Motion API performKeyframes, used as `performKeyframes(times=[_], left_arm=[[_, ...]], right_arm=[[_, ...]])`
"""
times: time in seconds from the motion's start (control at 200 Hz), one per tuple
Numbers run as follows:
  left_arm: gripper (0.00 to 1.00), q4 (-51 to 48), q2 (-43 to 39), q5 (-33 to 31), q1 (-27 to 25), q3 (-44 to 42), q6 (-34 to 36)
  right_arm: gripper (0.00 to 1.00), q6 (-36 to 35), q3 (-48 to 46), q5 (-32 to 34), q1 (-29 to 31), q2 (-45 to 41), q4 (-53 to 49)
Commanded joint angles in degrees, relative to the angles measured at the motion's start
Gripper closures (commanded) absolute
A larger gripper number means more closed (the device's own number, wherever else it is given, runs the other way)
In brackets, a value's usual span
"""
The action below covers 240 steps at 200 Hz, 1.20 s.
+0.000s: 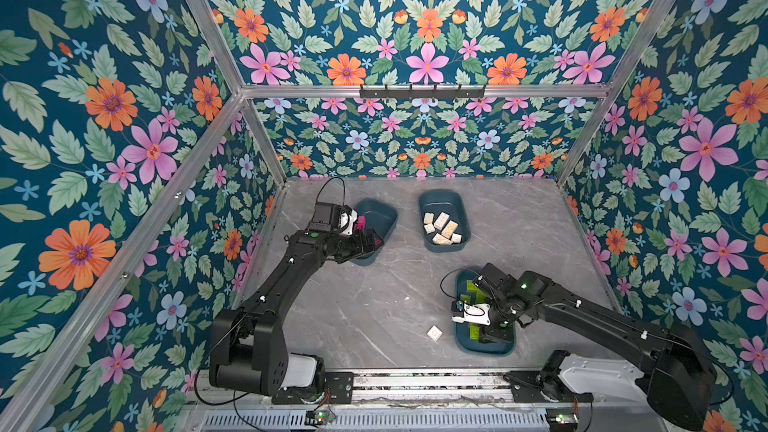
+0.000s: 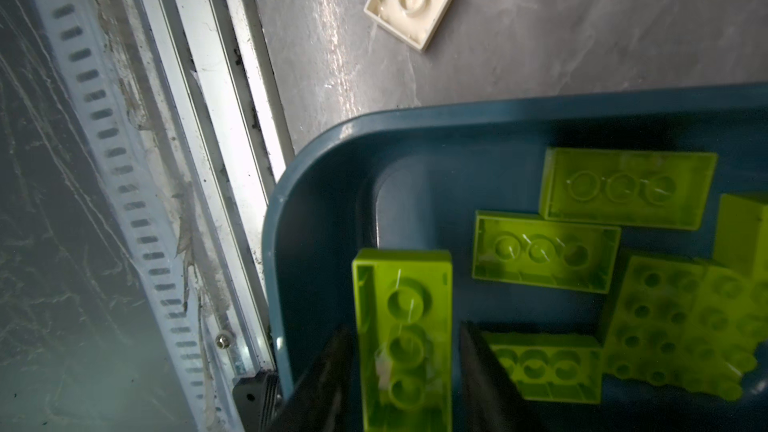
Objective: Sort the legos into containers by color
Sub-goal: 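Move the lime-green brick over the lime-green tub and open the right gripper, then lower the right gripper onto the small white brick and grasp it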
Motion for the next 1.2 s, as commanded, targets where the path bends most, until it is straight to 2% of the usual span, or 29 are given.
performKeyframes(times=[0.0,0.105,0.215,0.37,0.595,0.705,0.865,1.195], left_arm=[[0.00,0.13,-0.21,0.36,0.04,0.63,0.01],[0.00,-0.40,-0.62,0.19,0.06,0.63,0.30],[0.00,-0.54,-0.66,0.03,0.06,0.54,0.26],[0.00,-0.19,-1.13,-0.25,0.06,0.07,-0.22],[0.00,-0.93,-1.93,-0.45,0.06,-0.08,0.32],[0.00,-1.54,-2.03,-0.88,0.06,-0.30,0.84],[0.00,-1.77,-2.19,-0.96,0.06,-0.58,1.24],[0.00,-1.68,-2.56,-1.24,0.06,-1.65,1.61]], right_arm=[[0.41,1.89,1.06,-0.72,0.16,-0.36,2.92],[0.39,4.00,3.24,-3.36,0.16,-1.55,4.51],[0.38,10.30,6.44,-5.95,2.18,0.05,7.83],[0.36,20.89,9.69,-0.43,8.79,6.10,14.13],[0.36,33.75,16.91,9.89,15.26,18.55,12.72],[0.37,36.16,19.19,13.70,17.89,23.50,10.54],[0.39,38.67,21.49,17.05,18.53,30.27,6.78],[0.47,39.05,22.27,16.02,19.01,35.39,6.71]])
